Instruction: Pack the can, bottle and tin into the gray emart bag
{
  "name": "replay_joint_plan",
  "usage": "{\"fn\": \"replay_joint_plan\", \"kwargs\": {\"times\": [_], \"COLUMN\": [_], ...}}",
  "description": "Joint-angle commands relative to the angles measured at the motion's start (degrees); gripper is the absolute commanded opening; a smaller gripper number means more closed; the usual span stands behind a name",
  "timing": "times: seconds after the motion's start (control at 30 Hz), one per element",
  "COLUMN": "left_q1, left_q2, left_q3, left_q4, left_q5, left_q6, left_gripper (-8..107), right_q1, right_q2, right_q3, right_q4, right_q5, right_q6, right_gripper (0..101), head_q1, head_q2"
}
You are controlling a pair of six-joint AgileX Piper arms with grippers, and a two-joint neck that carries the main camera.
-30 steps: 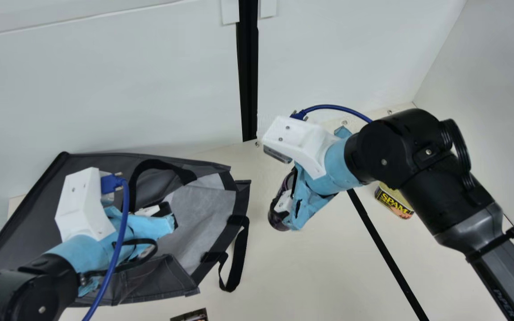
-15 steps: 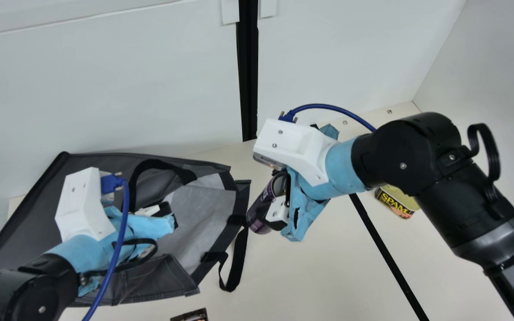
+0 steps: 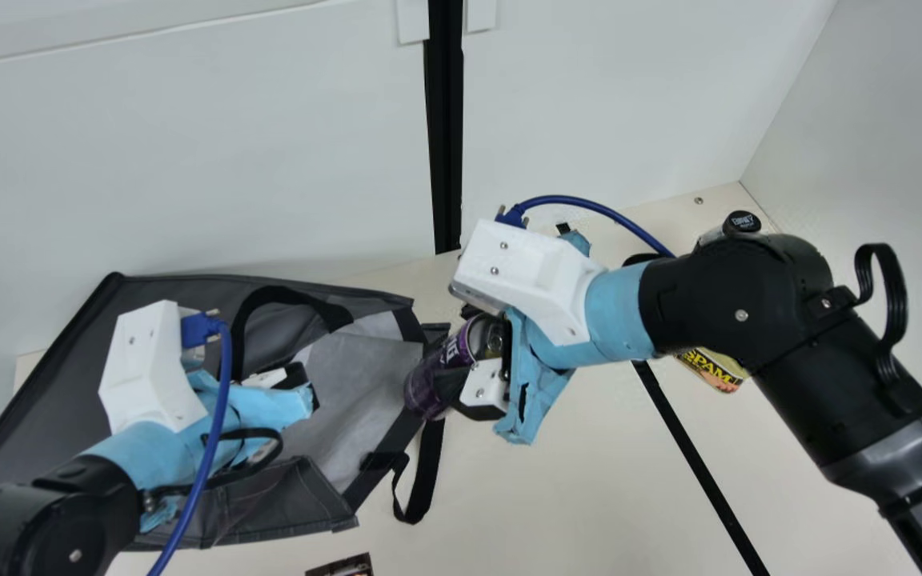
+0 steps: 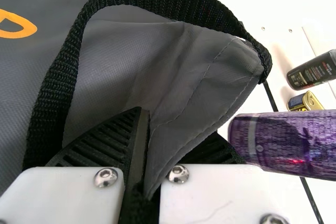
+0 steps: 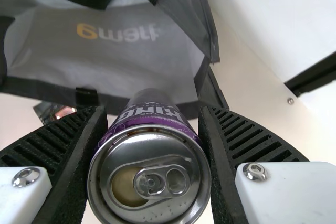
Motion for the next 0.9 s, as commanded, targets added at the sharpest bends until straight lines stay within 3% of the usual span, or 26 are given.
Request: {"fn": "replay_joint_plan", "kwargs": {"times": [0.0,0.87], "left_q1": [0.0,0.0], "left_q2": [0.0,0.0], "left_q3": [0.0,0.0], "left_q4": [0.0,0.0], "left_q5": [0.0,0.0], "left_q6": [0.0,0.0], "left_gripper": [10,10], "right_q1": [0.1,4.2], "right_q2": [-0.1,1.7], "right_q3": [1.2,12.5], "right_q4": [1.3,16.7], "right_q5": [-1.5,-17.5], "right_q6": [-0.8,-12.1], "right_gripper": [0,0], "head_q1": [-1.3,-1.3], "head_q2": [0.0,0.0]}}
